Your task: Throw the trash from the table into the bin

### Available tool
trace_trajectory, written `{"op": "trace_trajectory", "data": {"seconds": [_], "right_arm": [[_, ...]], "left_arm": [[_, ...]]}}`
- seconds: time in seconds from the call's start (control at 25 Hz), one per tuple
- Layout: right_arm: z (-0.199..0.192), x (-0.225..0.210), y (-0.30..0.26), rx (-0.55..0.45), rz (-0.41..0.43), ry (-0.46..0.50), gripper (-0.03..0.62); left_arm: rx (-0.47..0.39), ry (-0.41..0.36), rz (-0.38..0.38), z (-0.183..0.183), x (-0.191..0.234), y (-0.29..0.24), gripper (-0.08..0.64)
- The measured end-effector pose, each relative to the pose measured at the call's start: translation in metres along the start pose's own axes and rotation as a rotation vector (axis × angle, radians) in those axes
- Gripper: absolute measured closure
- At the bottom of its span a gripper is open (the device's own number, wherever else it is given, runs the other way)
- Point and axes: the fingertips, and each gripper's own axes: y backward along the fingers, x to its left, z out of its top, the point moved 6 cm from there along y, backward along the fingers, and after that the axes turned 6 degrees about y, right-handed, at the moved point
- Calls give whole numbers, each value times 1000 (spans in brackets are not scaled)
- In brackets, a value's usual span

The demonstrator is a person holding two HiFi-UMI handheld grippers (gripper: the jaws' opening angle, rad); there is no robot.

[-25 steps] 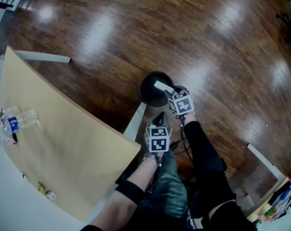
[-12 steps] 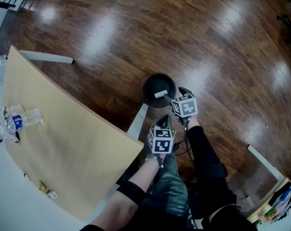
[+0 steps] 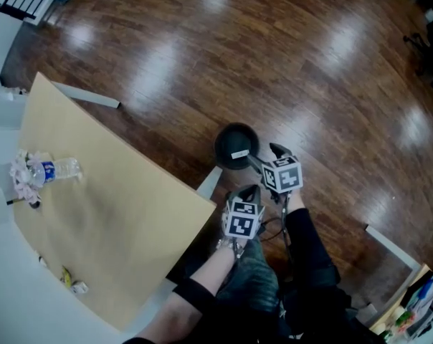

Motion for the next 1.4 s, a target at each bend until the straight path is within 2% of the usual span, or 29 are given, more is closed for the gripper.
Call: {"op": "trace_trajectory", "data": {"seconds": [0.12,0.4,0.68,0.88,1.16,1.2,1.32,1.4], "right_arm": [[2,17,41,-3,-2,-11,227],[12,62,133,-83,-1,-30,229],[18,130,181,-90,67,48,229],[33,208,201,-82,174,157,229],[46,342,193,-42,358,376,230],[47,361,192,-43,377,407,274],[46,419,188,-38,430,513,483],[42,456,183,-23,470,585,533]], "left_arm": [[-1,-16,27,4,-9,31,555],[-67,-97,3,14,-23,125,555],[-126,-60,8,8,-9,212,555],[-192,-7,48,-12,19,279,555],[-313,182,210,-70,92,379,555],[-329,207,227,-81,102,394,555],[-382,276,274,-120,131,439,557],[-417,328,318,-151,151,466,557]]}}
